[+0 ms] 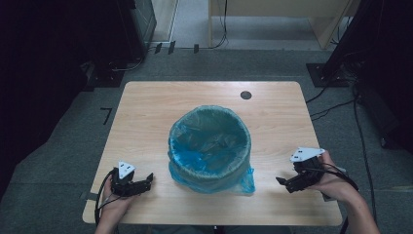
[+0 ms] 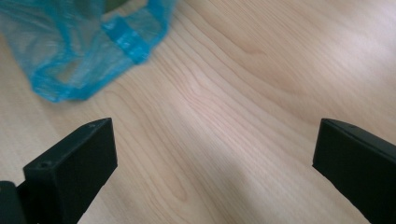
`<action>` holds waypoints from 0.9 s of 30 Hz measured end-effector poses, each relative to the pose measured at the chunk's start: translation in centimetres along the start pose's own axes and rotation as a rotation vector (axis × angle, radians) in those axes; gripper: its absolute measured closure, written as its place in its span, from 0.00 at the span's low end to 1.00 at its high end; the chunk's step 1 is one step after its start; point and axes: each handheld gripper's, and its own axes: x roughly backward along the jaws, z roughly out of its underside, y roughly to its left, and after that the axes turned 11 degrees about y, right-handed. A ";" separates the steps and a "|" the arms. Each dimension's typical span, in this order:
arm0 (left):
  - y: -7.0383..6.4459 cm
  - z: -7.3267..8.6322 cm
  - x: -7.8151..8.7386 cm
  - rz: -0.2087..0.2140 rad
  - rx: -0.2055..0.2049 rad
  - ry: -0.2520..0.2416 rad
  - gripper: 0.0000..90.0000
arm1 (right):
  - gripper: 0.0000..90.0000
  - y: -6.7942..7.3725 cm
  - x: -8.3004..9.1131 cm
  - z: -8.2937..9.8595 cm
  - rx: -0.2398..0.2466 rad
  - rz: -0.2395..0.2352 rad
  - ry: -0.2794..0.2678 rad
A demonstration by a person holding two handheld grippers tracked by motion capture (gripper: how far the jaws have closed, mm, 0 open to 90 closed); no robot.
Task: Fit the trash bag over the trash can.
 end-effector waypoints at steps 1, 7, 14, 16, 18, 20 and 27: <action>0.0 0.0 0.0 0.000 0.000 0.000 0.14 | 0.00 -0.3 -0.2 0.5 -0.029 0.006 0.000; 0.0 0.0 0.0 0.000 0.000 0.000 0.14 | 0.00 -1.2 -1.2 2.7 -0.145 0.033 0.017; 0.0 0.0 0.0 -0.003 0.003 0.000 0.14 | 0.00 -1.7 -2.7 5.7 -0.237 0.064 0.079; 0.0 0.0 0.0 -0.003 0.003 0.000 0.14 | 0.00 -1.7 -2.6 6.2 -0.269 0.072 0.054; 0.0 0.0 0.0 -0.003 0.003 0.000 0.14 | 0.00 -1.7 -2.5 6.6 -0.326 0.107 0.048; 0.0 0.0 0.0 -0.003 0.004 0.000 0.14 | 0.00 -1.6 -2.4 6.9 -0.364 0.121 0.041; 0.0 0.0 0.0 -0.003 0.003 0.000 0.14 | 0.00 -0.7 -2.6 8.6 -0.435 0.183 -0.094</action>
